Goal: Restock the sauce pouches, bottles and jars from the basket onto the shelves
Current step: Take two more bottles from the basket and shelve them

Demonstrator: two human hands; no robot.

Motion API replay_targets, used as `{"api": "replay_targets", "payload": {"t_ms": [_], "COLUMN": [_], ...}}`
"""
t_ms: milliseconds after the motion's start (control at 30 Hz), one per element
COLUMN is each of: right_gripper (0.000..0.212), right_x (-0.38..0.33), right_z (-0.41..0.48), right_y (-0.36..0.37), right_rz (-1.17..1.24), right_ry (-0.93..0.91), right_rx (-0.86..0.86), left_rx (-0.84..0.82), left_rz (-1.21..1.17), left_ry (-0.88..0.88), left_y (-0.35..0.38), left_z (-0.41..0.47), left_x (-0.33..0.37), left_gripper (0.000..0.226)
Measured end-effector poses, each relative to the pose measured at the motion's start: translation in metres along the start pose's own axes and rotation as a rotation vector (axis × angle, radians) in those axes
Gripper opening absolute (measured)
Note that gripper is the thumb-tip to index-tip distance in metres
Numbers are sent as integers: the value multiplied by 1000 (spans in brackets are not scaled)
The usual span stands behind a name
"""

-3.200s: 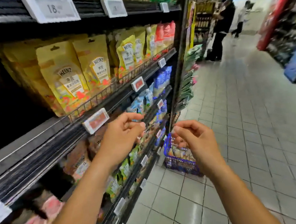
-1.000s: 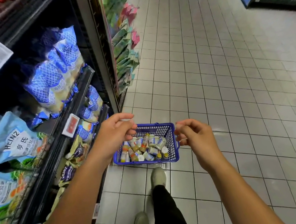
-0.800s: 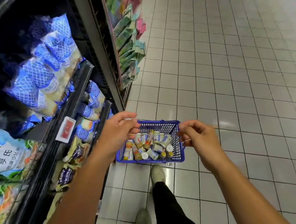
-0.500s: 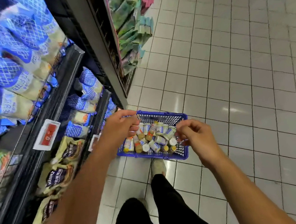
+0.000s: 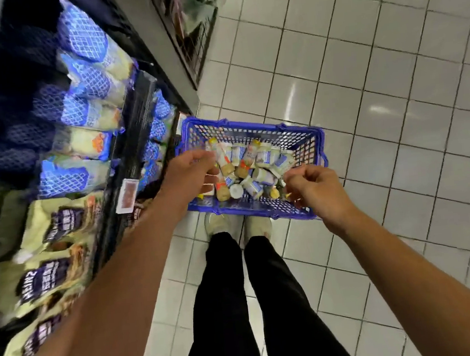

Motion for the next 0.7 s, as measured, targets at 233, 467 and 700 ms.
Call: {"api": "replay_targets", "payload": {"t_ms": [233, 467, 700], "right_gripper": [11, 6, 16], "right_x": [85, 167, 223], "right_z": [110, 222, 311], "right_y": [38, 78, 114], "right_rz": [-23, -51, -187], "right_ry": [140, 265, 256], "right_rx": [-28, -23, -20], "left_rx": [-34, 0, 83], "left_rz": [56, 152, 353], "left_ry": [-142, -259, -214], "left_y": [21, 35, 52], "left_z": [105, 219, 317], "left_x": [-91, -181, -224], "left_gripper": [12, 12, 24]}}
Point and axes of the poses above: each hand's wrist, its own z-axis towards the middle knuckle, its own y-axis out of the palm, x = y × z, the point moved 5 cm from there along z, towards the middle knuckle, and after that the axes turned 2 degrees about -x, right-handed, at the moved point
